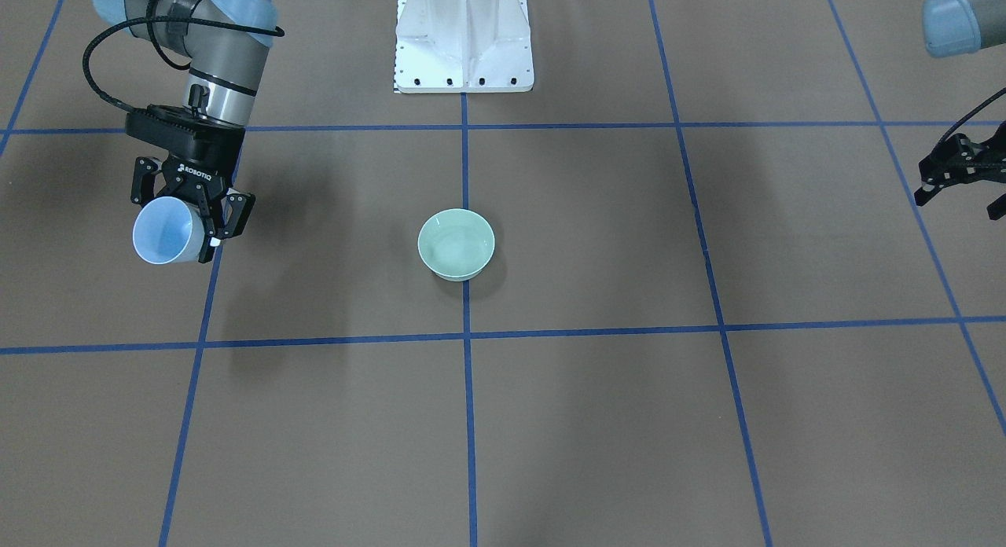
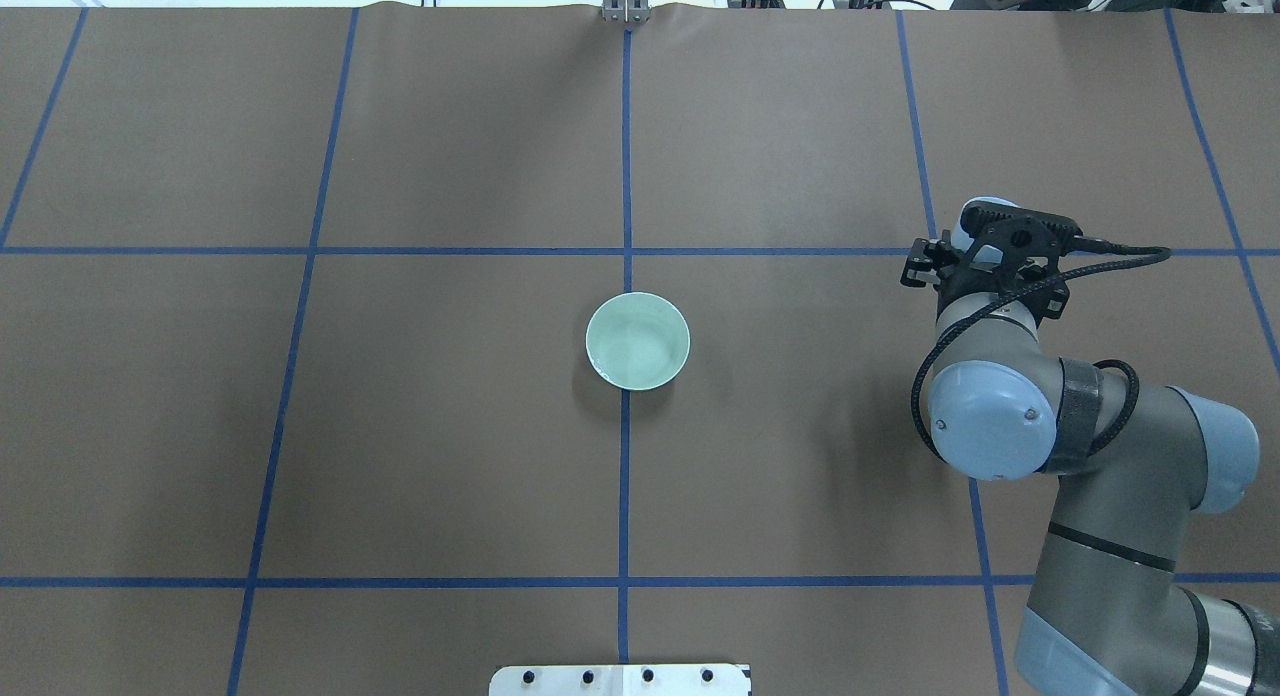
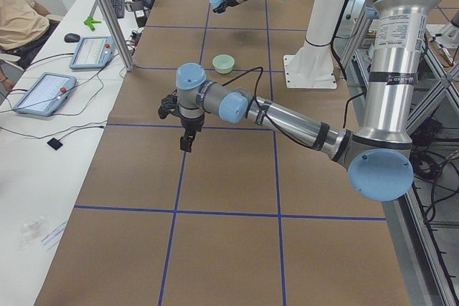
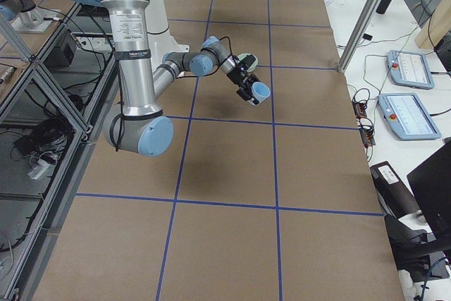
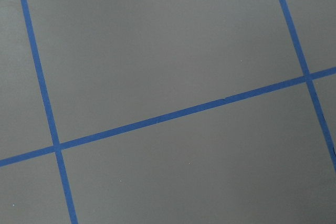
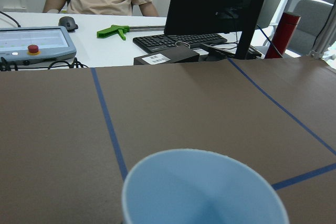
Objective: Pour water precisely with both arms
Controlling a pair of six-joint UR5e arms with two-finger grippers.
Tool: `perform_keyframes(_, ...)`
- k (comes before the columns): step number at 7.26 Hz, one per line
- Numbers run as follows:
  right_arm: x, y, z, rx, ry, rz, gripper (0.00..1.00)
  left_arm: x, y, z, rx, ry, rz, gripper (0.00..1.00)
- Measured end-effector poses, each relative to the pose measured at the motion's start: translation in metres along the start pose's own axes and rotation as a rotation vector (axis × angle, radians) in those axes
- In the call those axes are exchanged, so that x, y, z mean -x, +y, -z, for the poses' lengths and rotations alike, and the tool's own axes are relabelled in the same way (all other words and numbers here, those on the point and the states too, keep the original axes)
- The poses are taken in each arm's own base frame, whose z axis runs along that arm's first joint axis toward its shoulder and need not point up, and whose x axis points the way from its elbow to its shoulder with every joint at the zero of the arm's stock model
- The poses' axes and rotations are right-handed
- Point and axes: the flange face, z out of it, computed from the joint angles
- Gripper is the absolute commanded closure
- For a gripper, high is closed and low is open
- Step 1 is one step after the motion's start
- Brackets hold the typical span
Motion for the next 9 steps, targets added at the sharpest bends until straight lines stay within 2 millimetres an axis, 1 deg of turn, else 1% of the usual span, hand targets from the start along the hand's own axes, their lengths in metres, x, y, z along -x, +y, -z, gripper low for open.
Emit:
perform_keyframes(2, 0.019, 0.008, 0.024, -0.030, -0.140, 0.130, 1.00, 0.000, 0.000, 0.000, 0.001, 0.001, 0.001, 0.00)
perform_keyframes(4, 0.037, 0.020, 0.052, -0.037, -0.324, 0.204, 1.00, 0.000, 0.000, -0.001, 0.004, 0.006, 0.002, 0.00)
perform_keyframes(5, 0.043, 0.028, 0.064, -0.003, -0.415, 0.246, 1.00, 0.000, 0.001, -0.001, 0.007, 0.016, 0.003, 0.00)
perform_keyframes(8, 0.057, 0.047, 0.090, 0.146, -0.646, 0.435, 1.00, 0.000, 0.001, -0.002, 0.012, 0.026, 0.006, 0.00)
perform_keyframes(9, 0.066, 0.050, 0.099, 0.182, -0.706, 0.483, 1.00, 0.000, 0.001, -0.003, 0.012, 0.026, 0.007, 0.00)
